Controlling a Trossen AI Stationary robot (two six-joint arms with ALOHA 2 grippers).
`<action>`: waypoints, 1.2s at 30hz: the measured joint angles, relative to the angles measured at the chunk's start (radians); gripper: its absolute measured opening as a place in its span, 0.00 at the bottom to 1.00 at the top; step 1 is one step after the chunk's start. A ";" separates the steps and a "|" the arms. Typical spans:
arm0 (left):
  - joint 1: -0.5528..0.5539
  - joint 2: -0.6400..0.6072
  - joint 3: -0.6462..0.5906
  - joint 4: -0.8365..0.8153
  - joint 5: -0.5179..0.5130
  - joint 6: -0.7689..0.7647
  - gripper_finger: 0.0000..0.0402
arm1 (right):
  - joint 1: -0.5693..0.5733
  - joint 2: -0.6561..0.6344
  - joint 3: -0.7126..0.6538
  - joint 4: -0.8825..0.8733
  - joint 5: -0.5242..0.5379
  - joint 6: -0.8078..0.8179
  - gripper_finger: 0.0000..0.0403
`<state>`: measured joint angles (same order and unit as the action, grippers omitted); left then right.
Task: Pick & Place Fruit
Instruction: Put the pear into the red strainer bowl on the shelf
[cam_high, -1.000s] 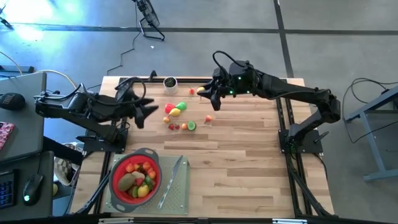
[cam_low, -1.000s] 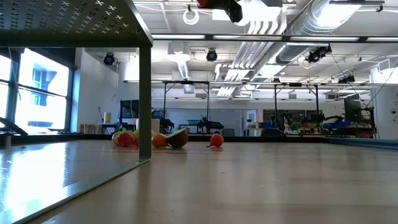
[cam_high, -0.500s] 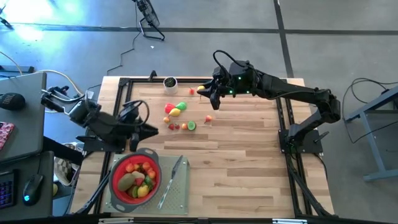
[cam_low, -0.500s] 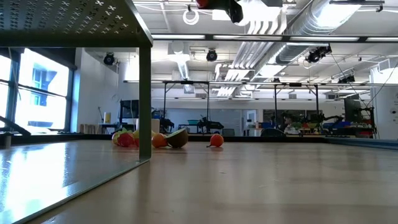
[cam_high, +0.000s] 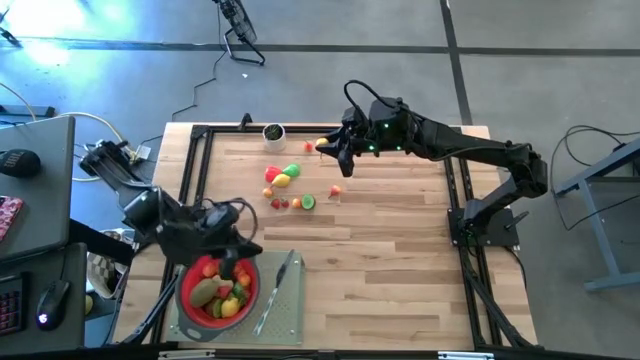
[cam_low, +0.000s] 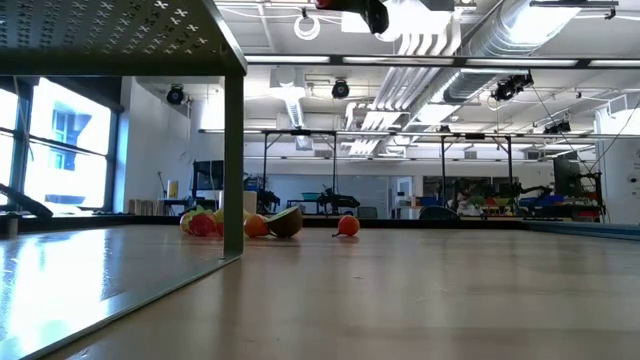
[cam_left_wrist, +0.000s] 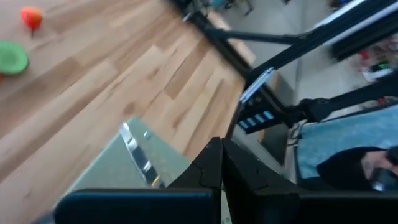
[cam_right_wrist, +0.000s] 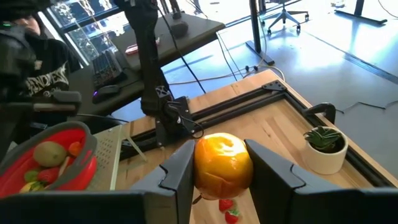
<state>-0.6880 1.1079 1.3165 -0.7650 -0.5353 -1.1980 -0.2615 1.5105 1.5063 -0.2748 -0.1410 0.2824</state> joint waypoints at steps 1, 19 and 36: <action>0.000 0.029 0.038 -0.044 0.003 -0.023 0.00 | 0.000 0.000 0.000 0.000 -0.004 -0.001 0.29; 0.000 0.515 0.616 -0.811 0.403 -0.242 0.00 | 0.000 0.000 -0.001 0.003 -0.046 -0.027 0.32; 0.000 0.648 0.616 -0.801 0.404 -0.330 0.00 | 0.000 0.000 -0.001 0.012 -0.076 -0.046 0.30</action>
<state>-0.6876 1.7562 1.9327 -1.5659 -0.1310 -1.5276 -0.2619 1.5108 1.5055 -0.2630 -0.2172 0.2364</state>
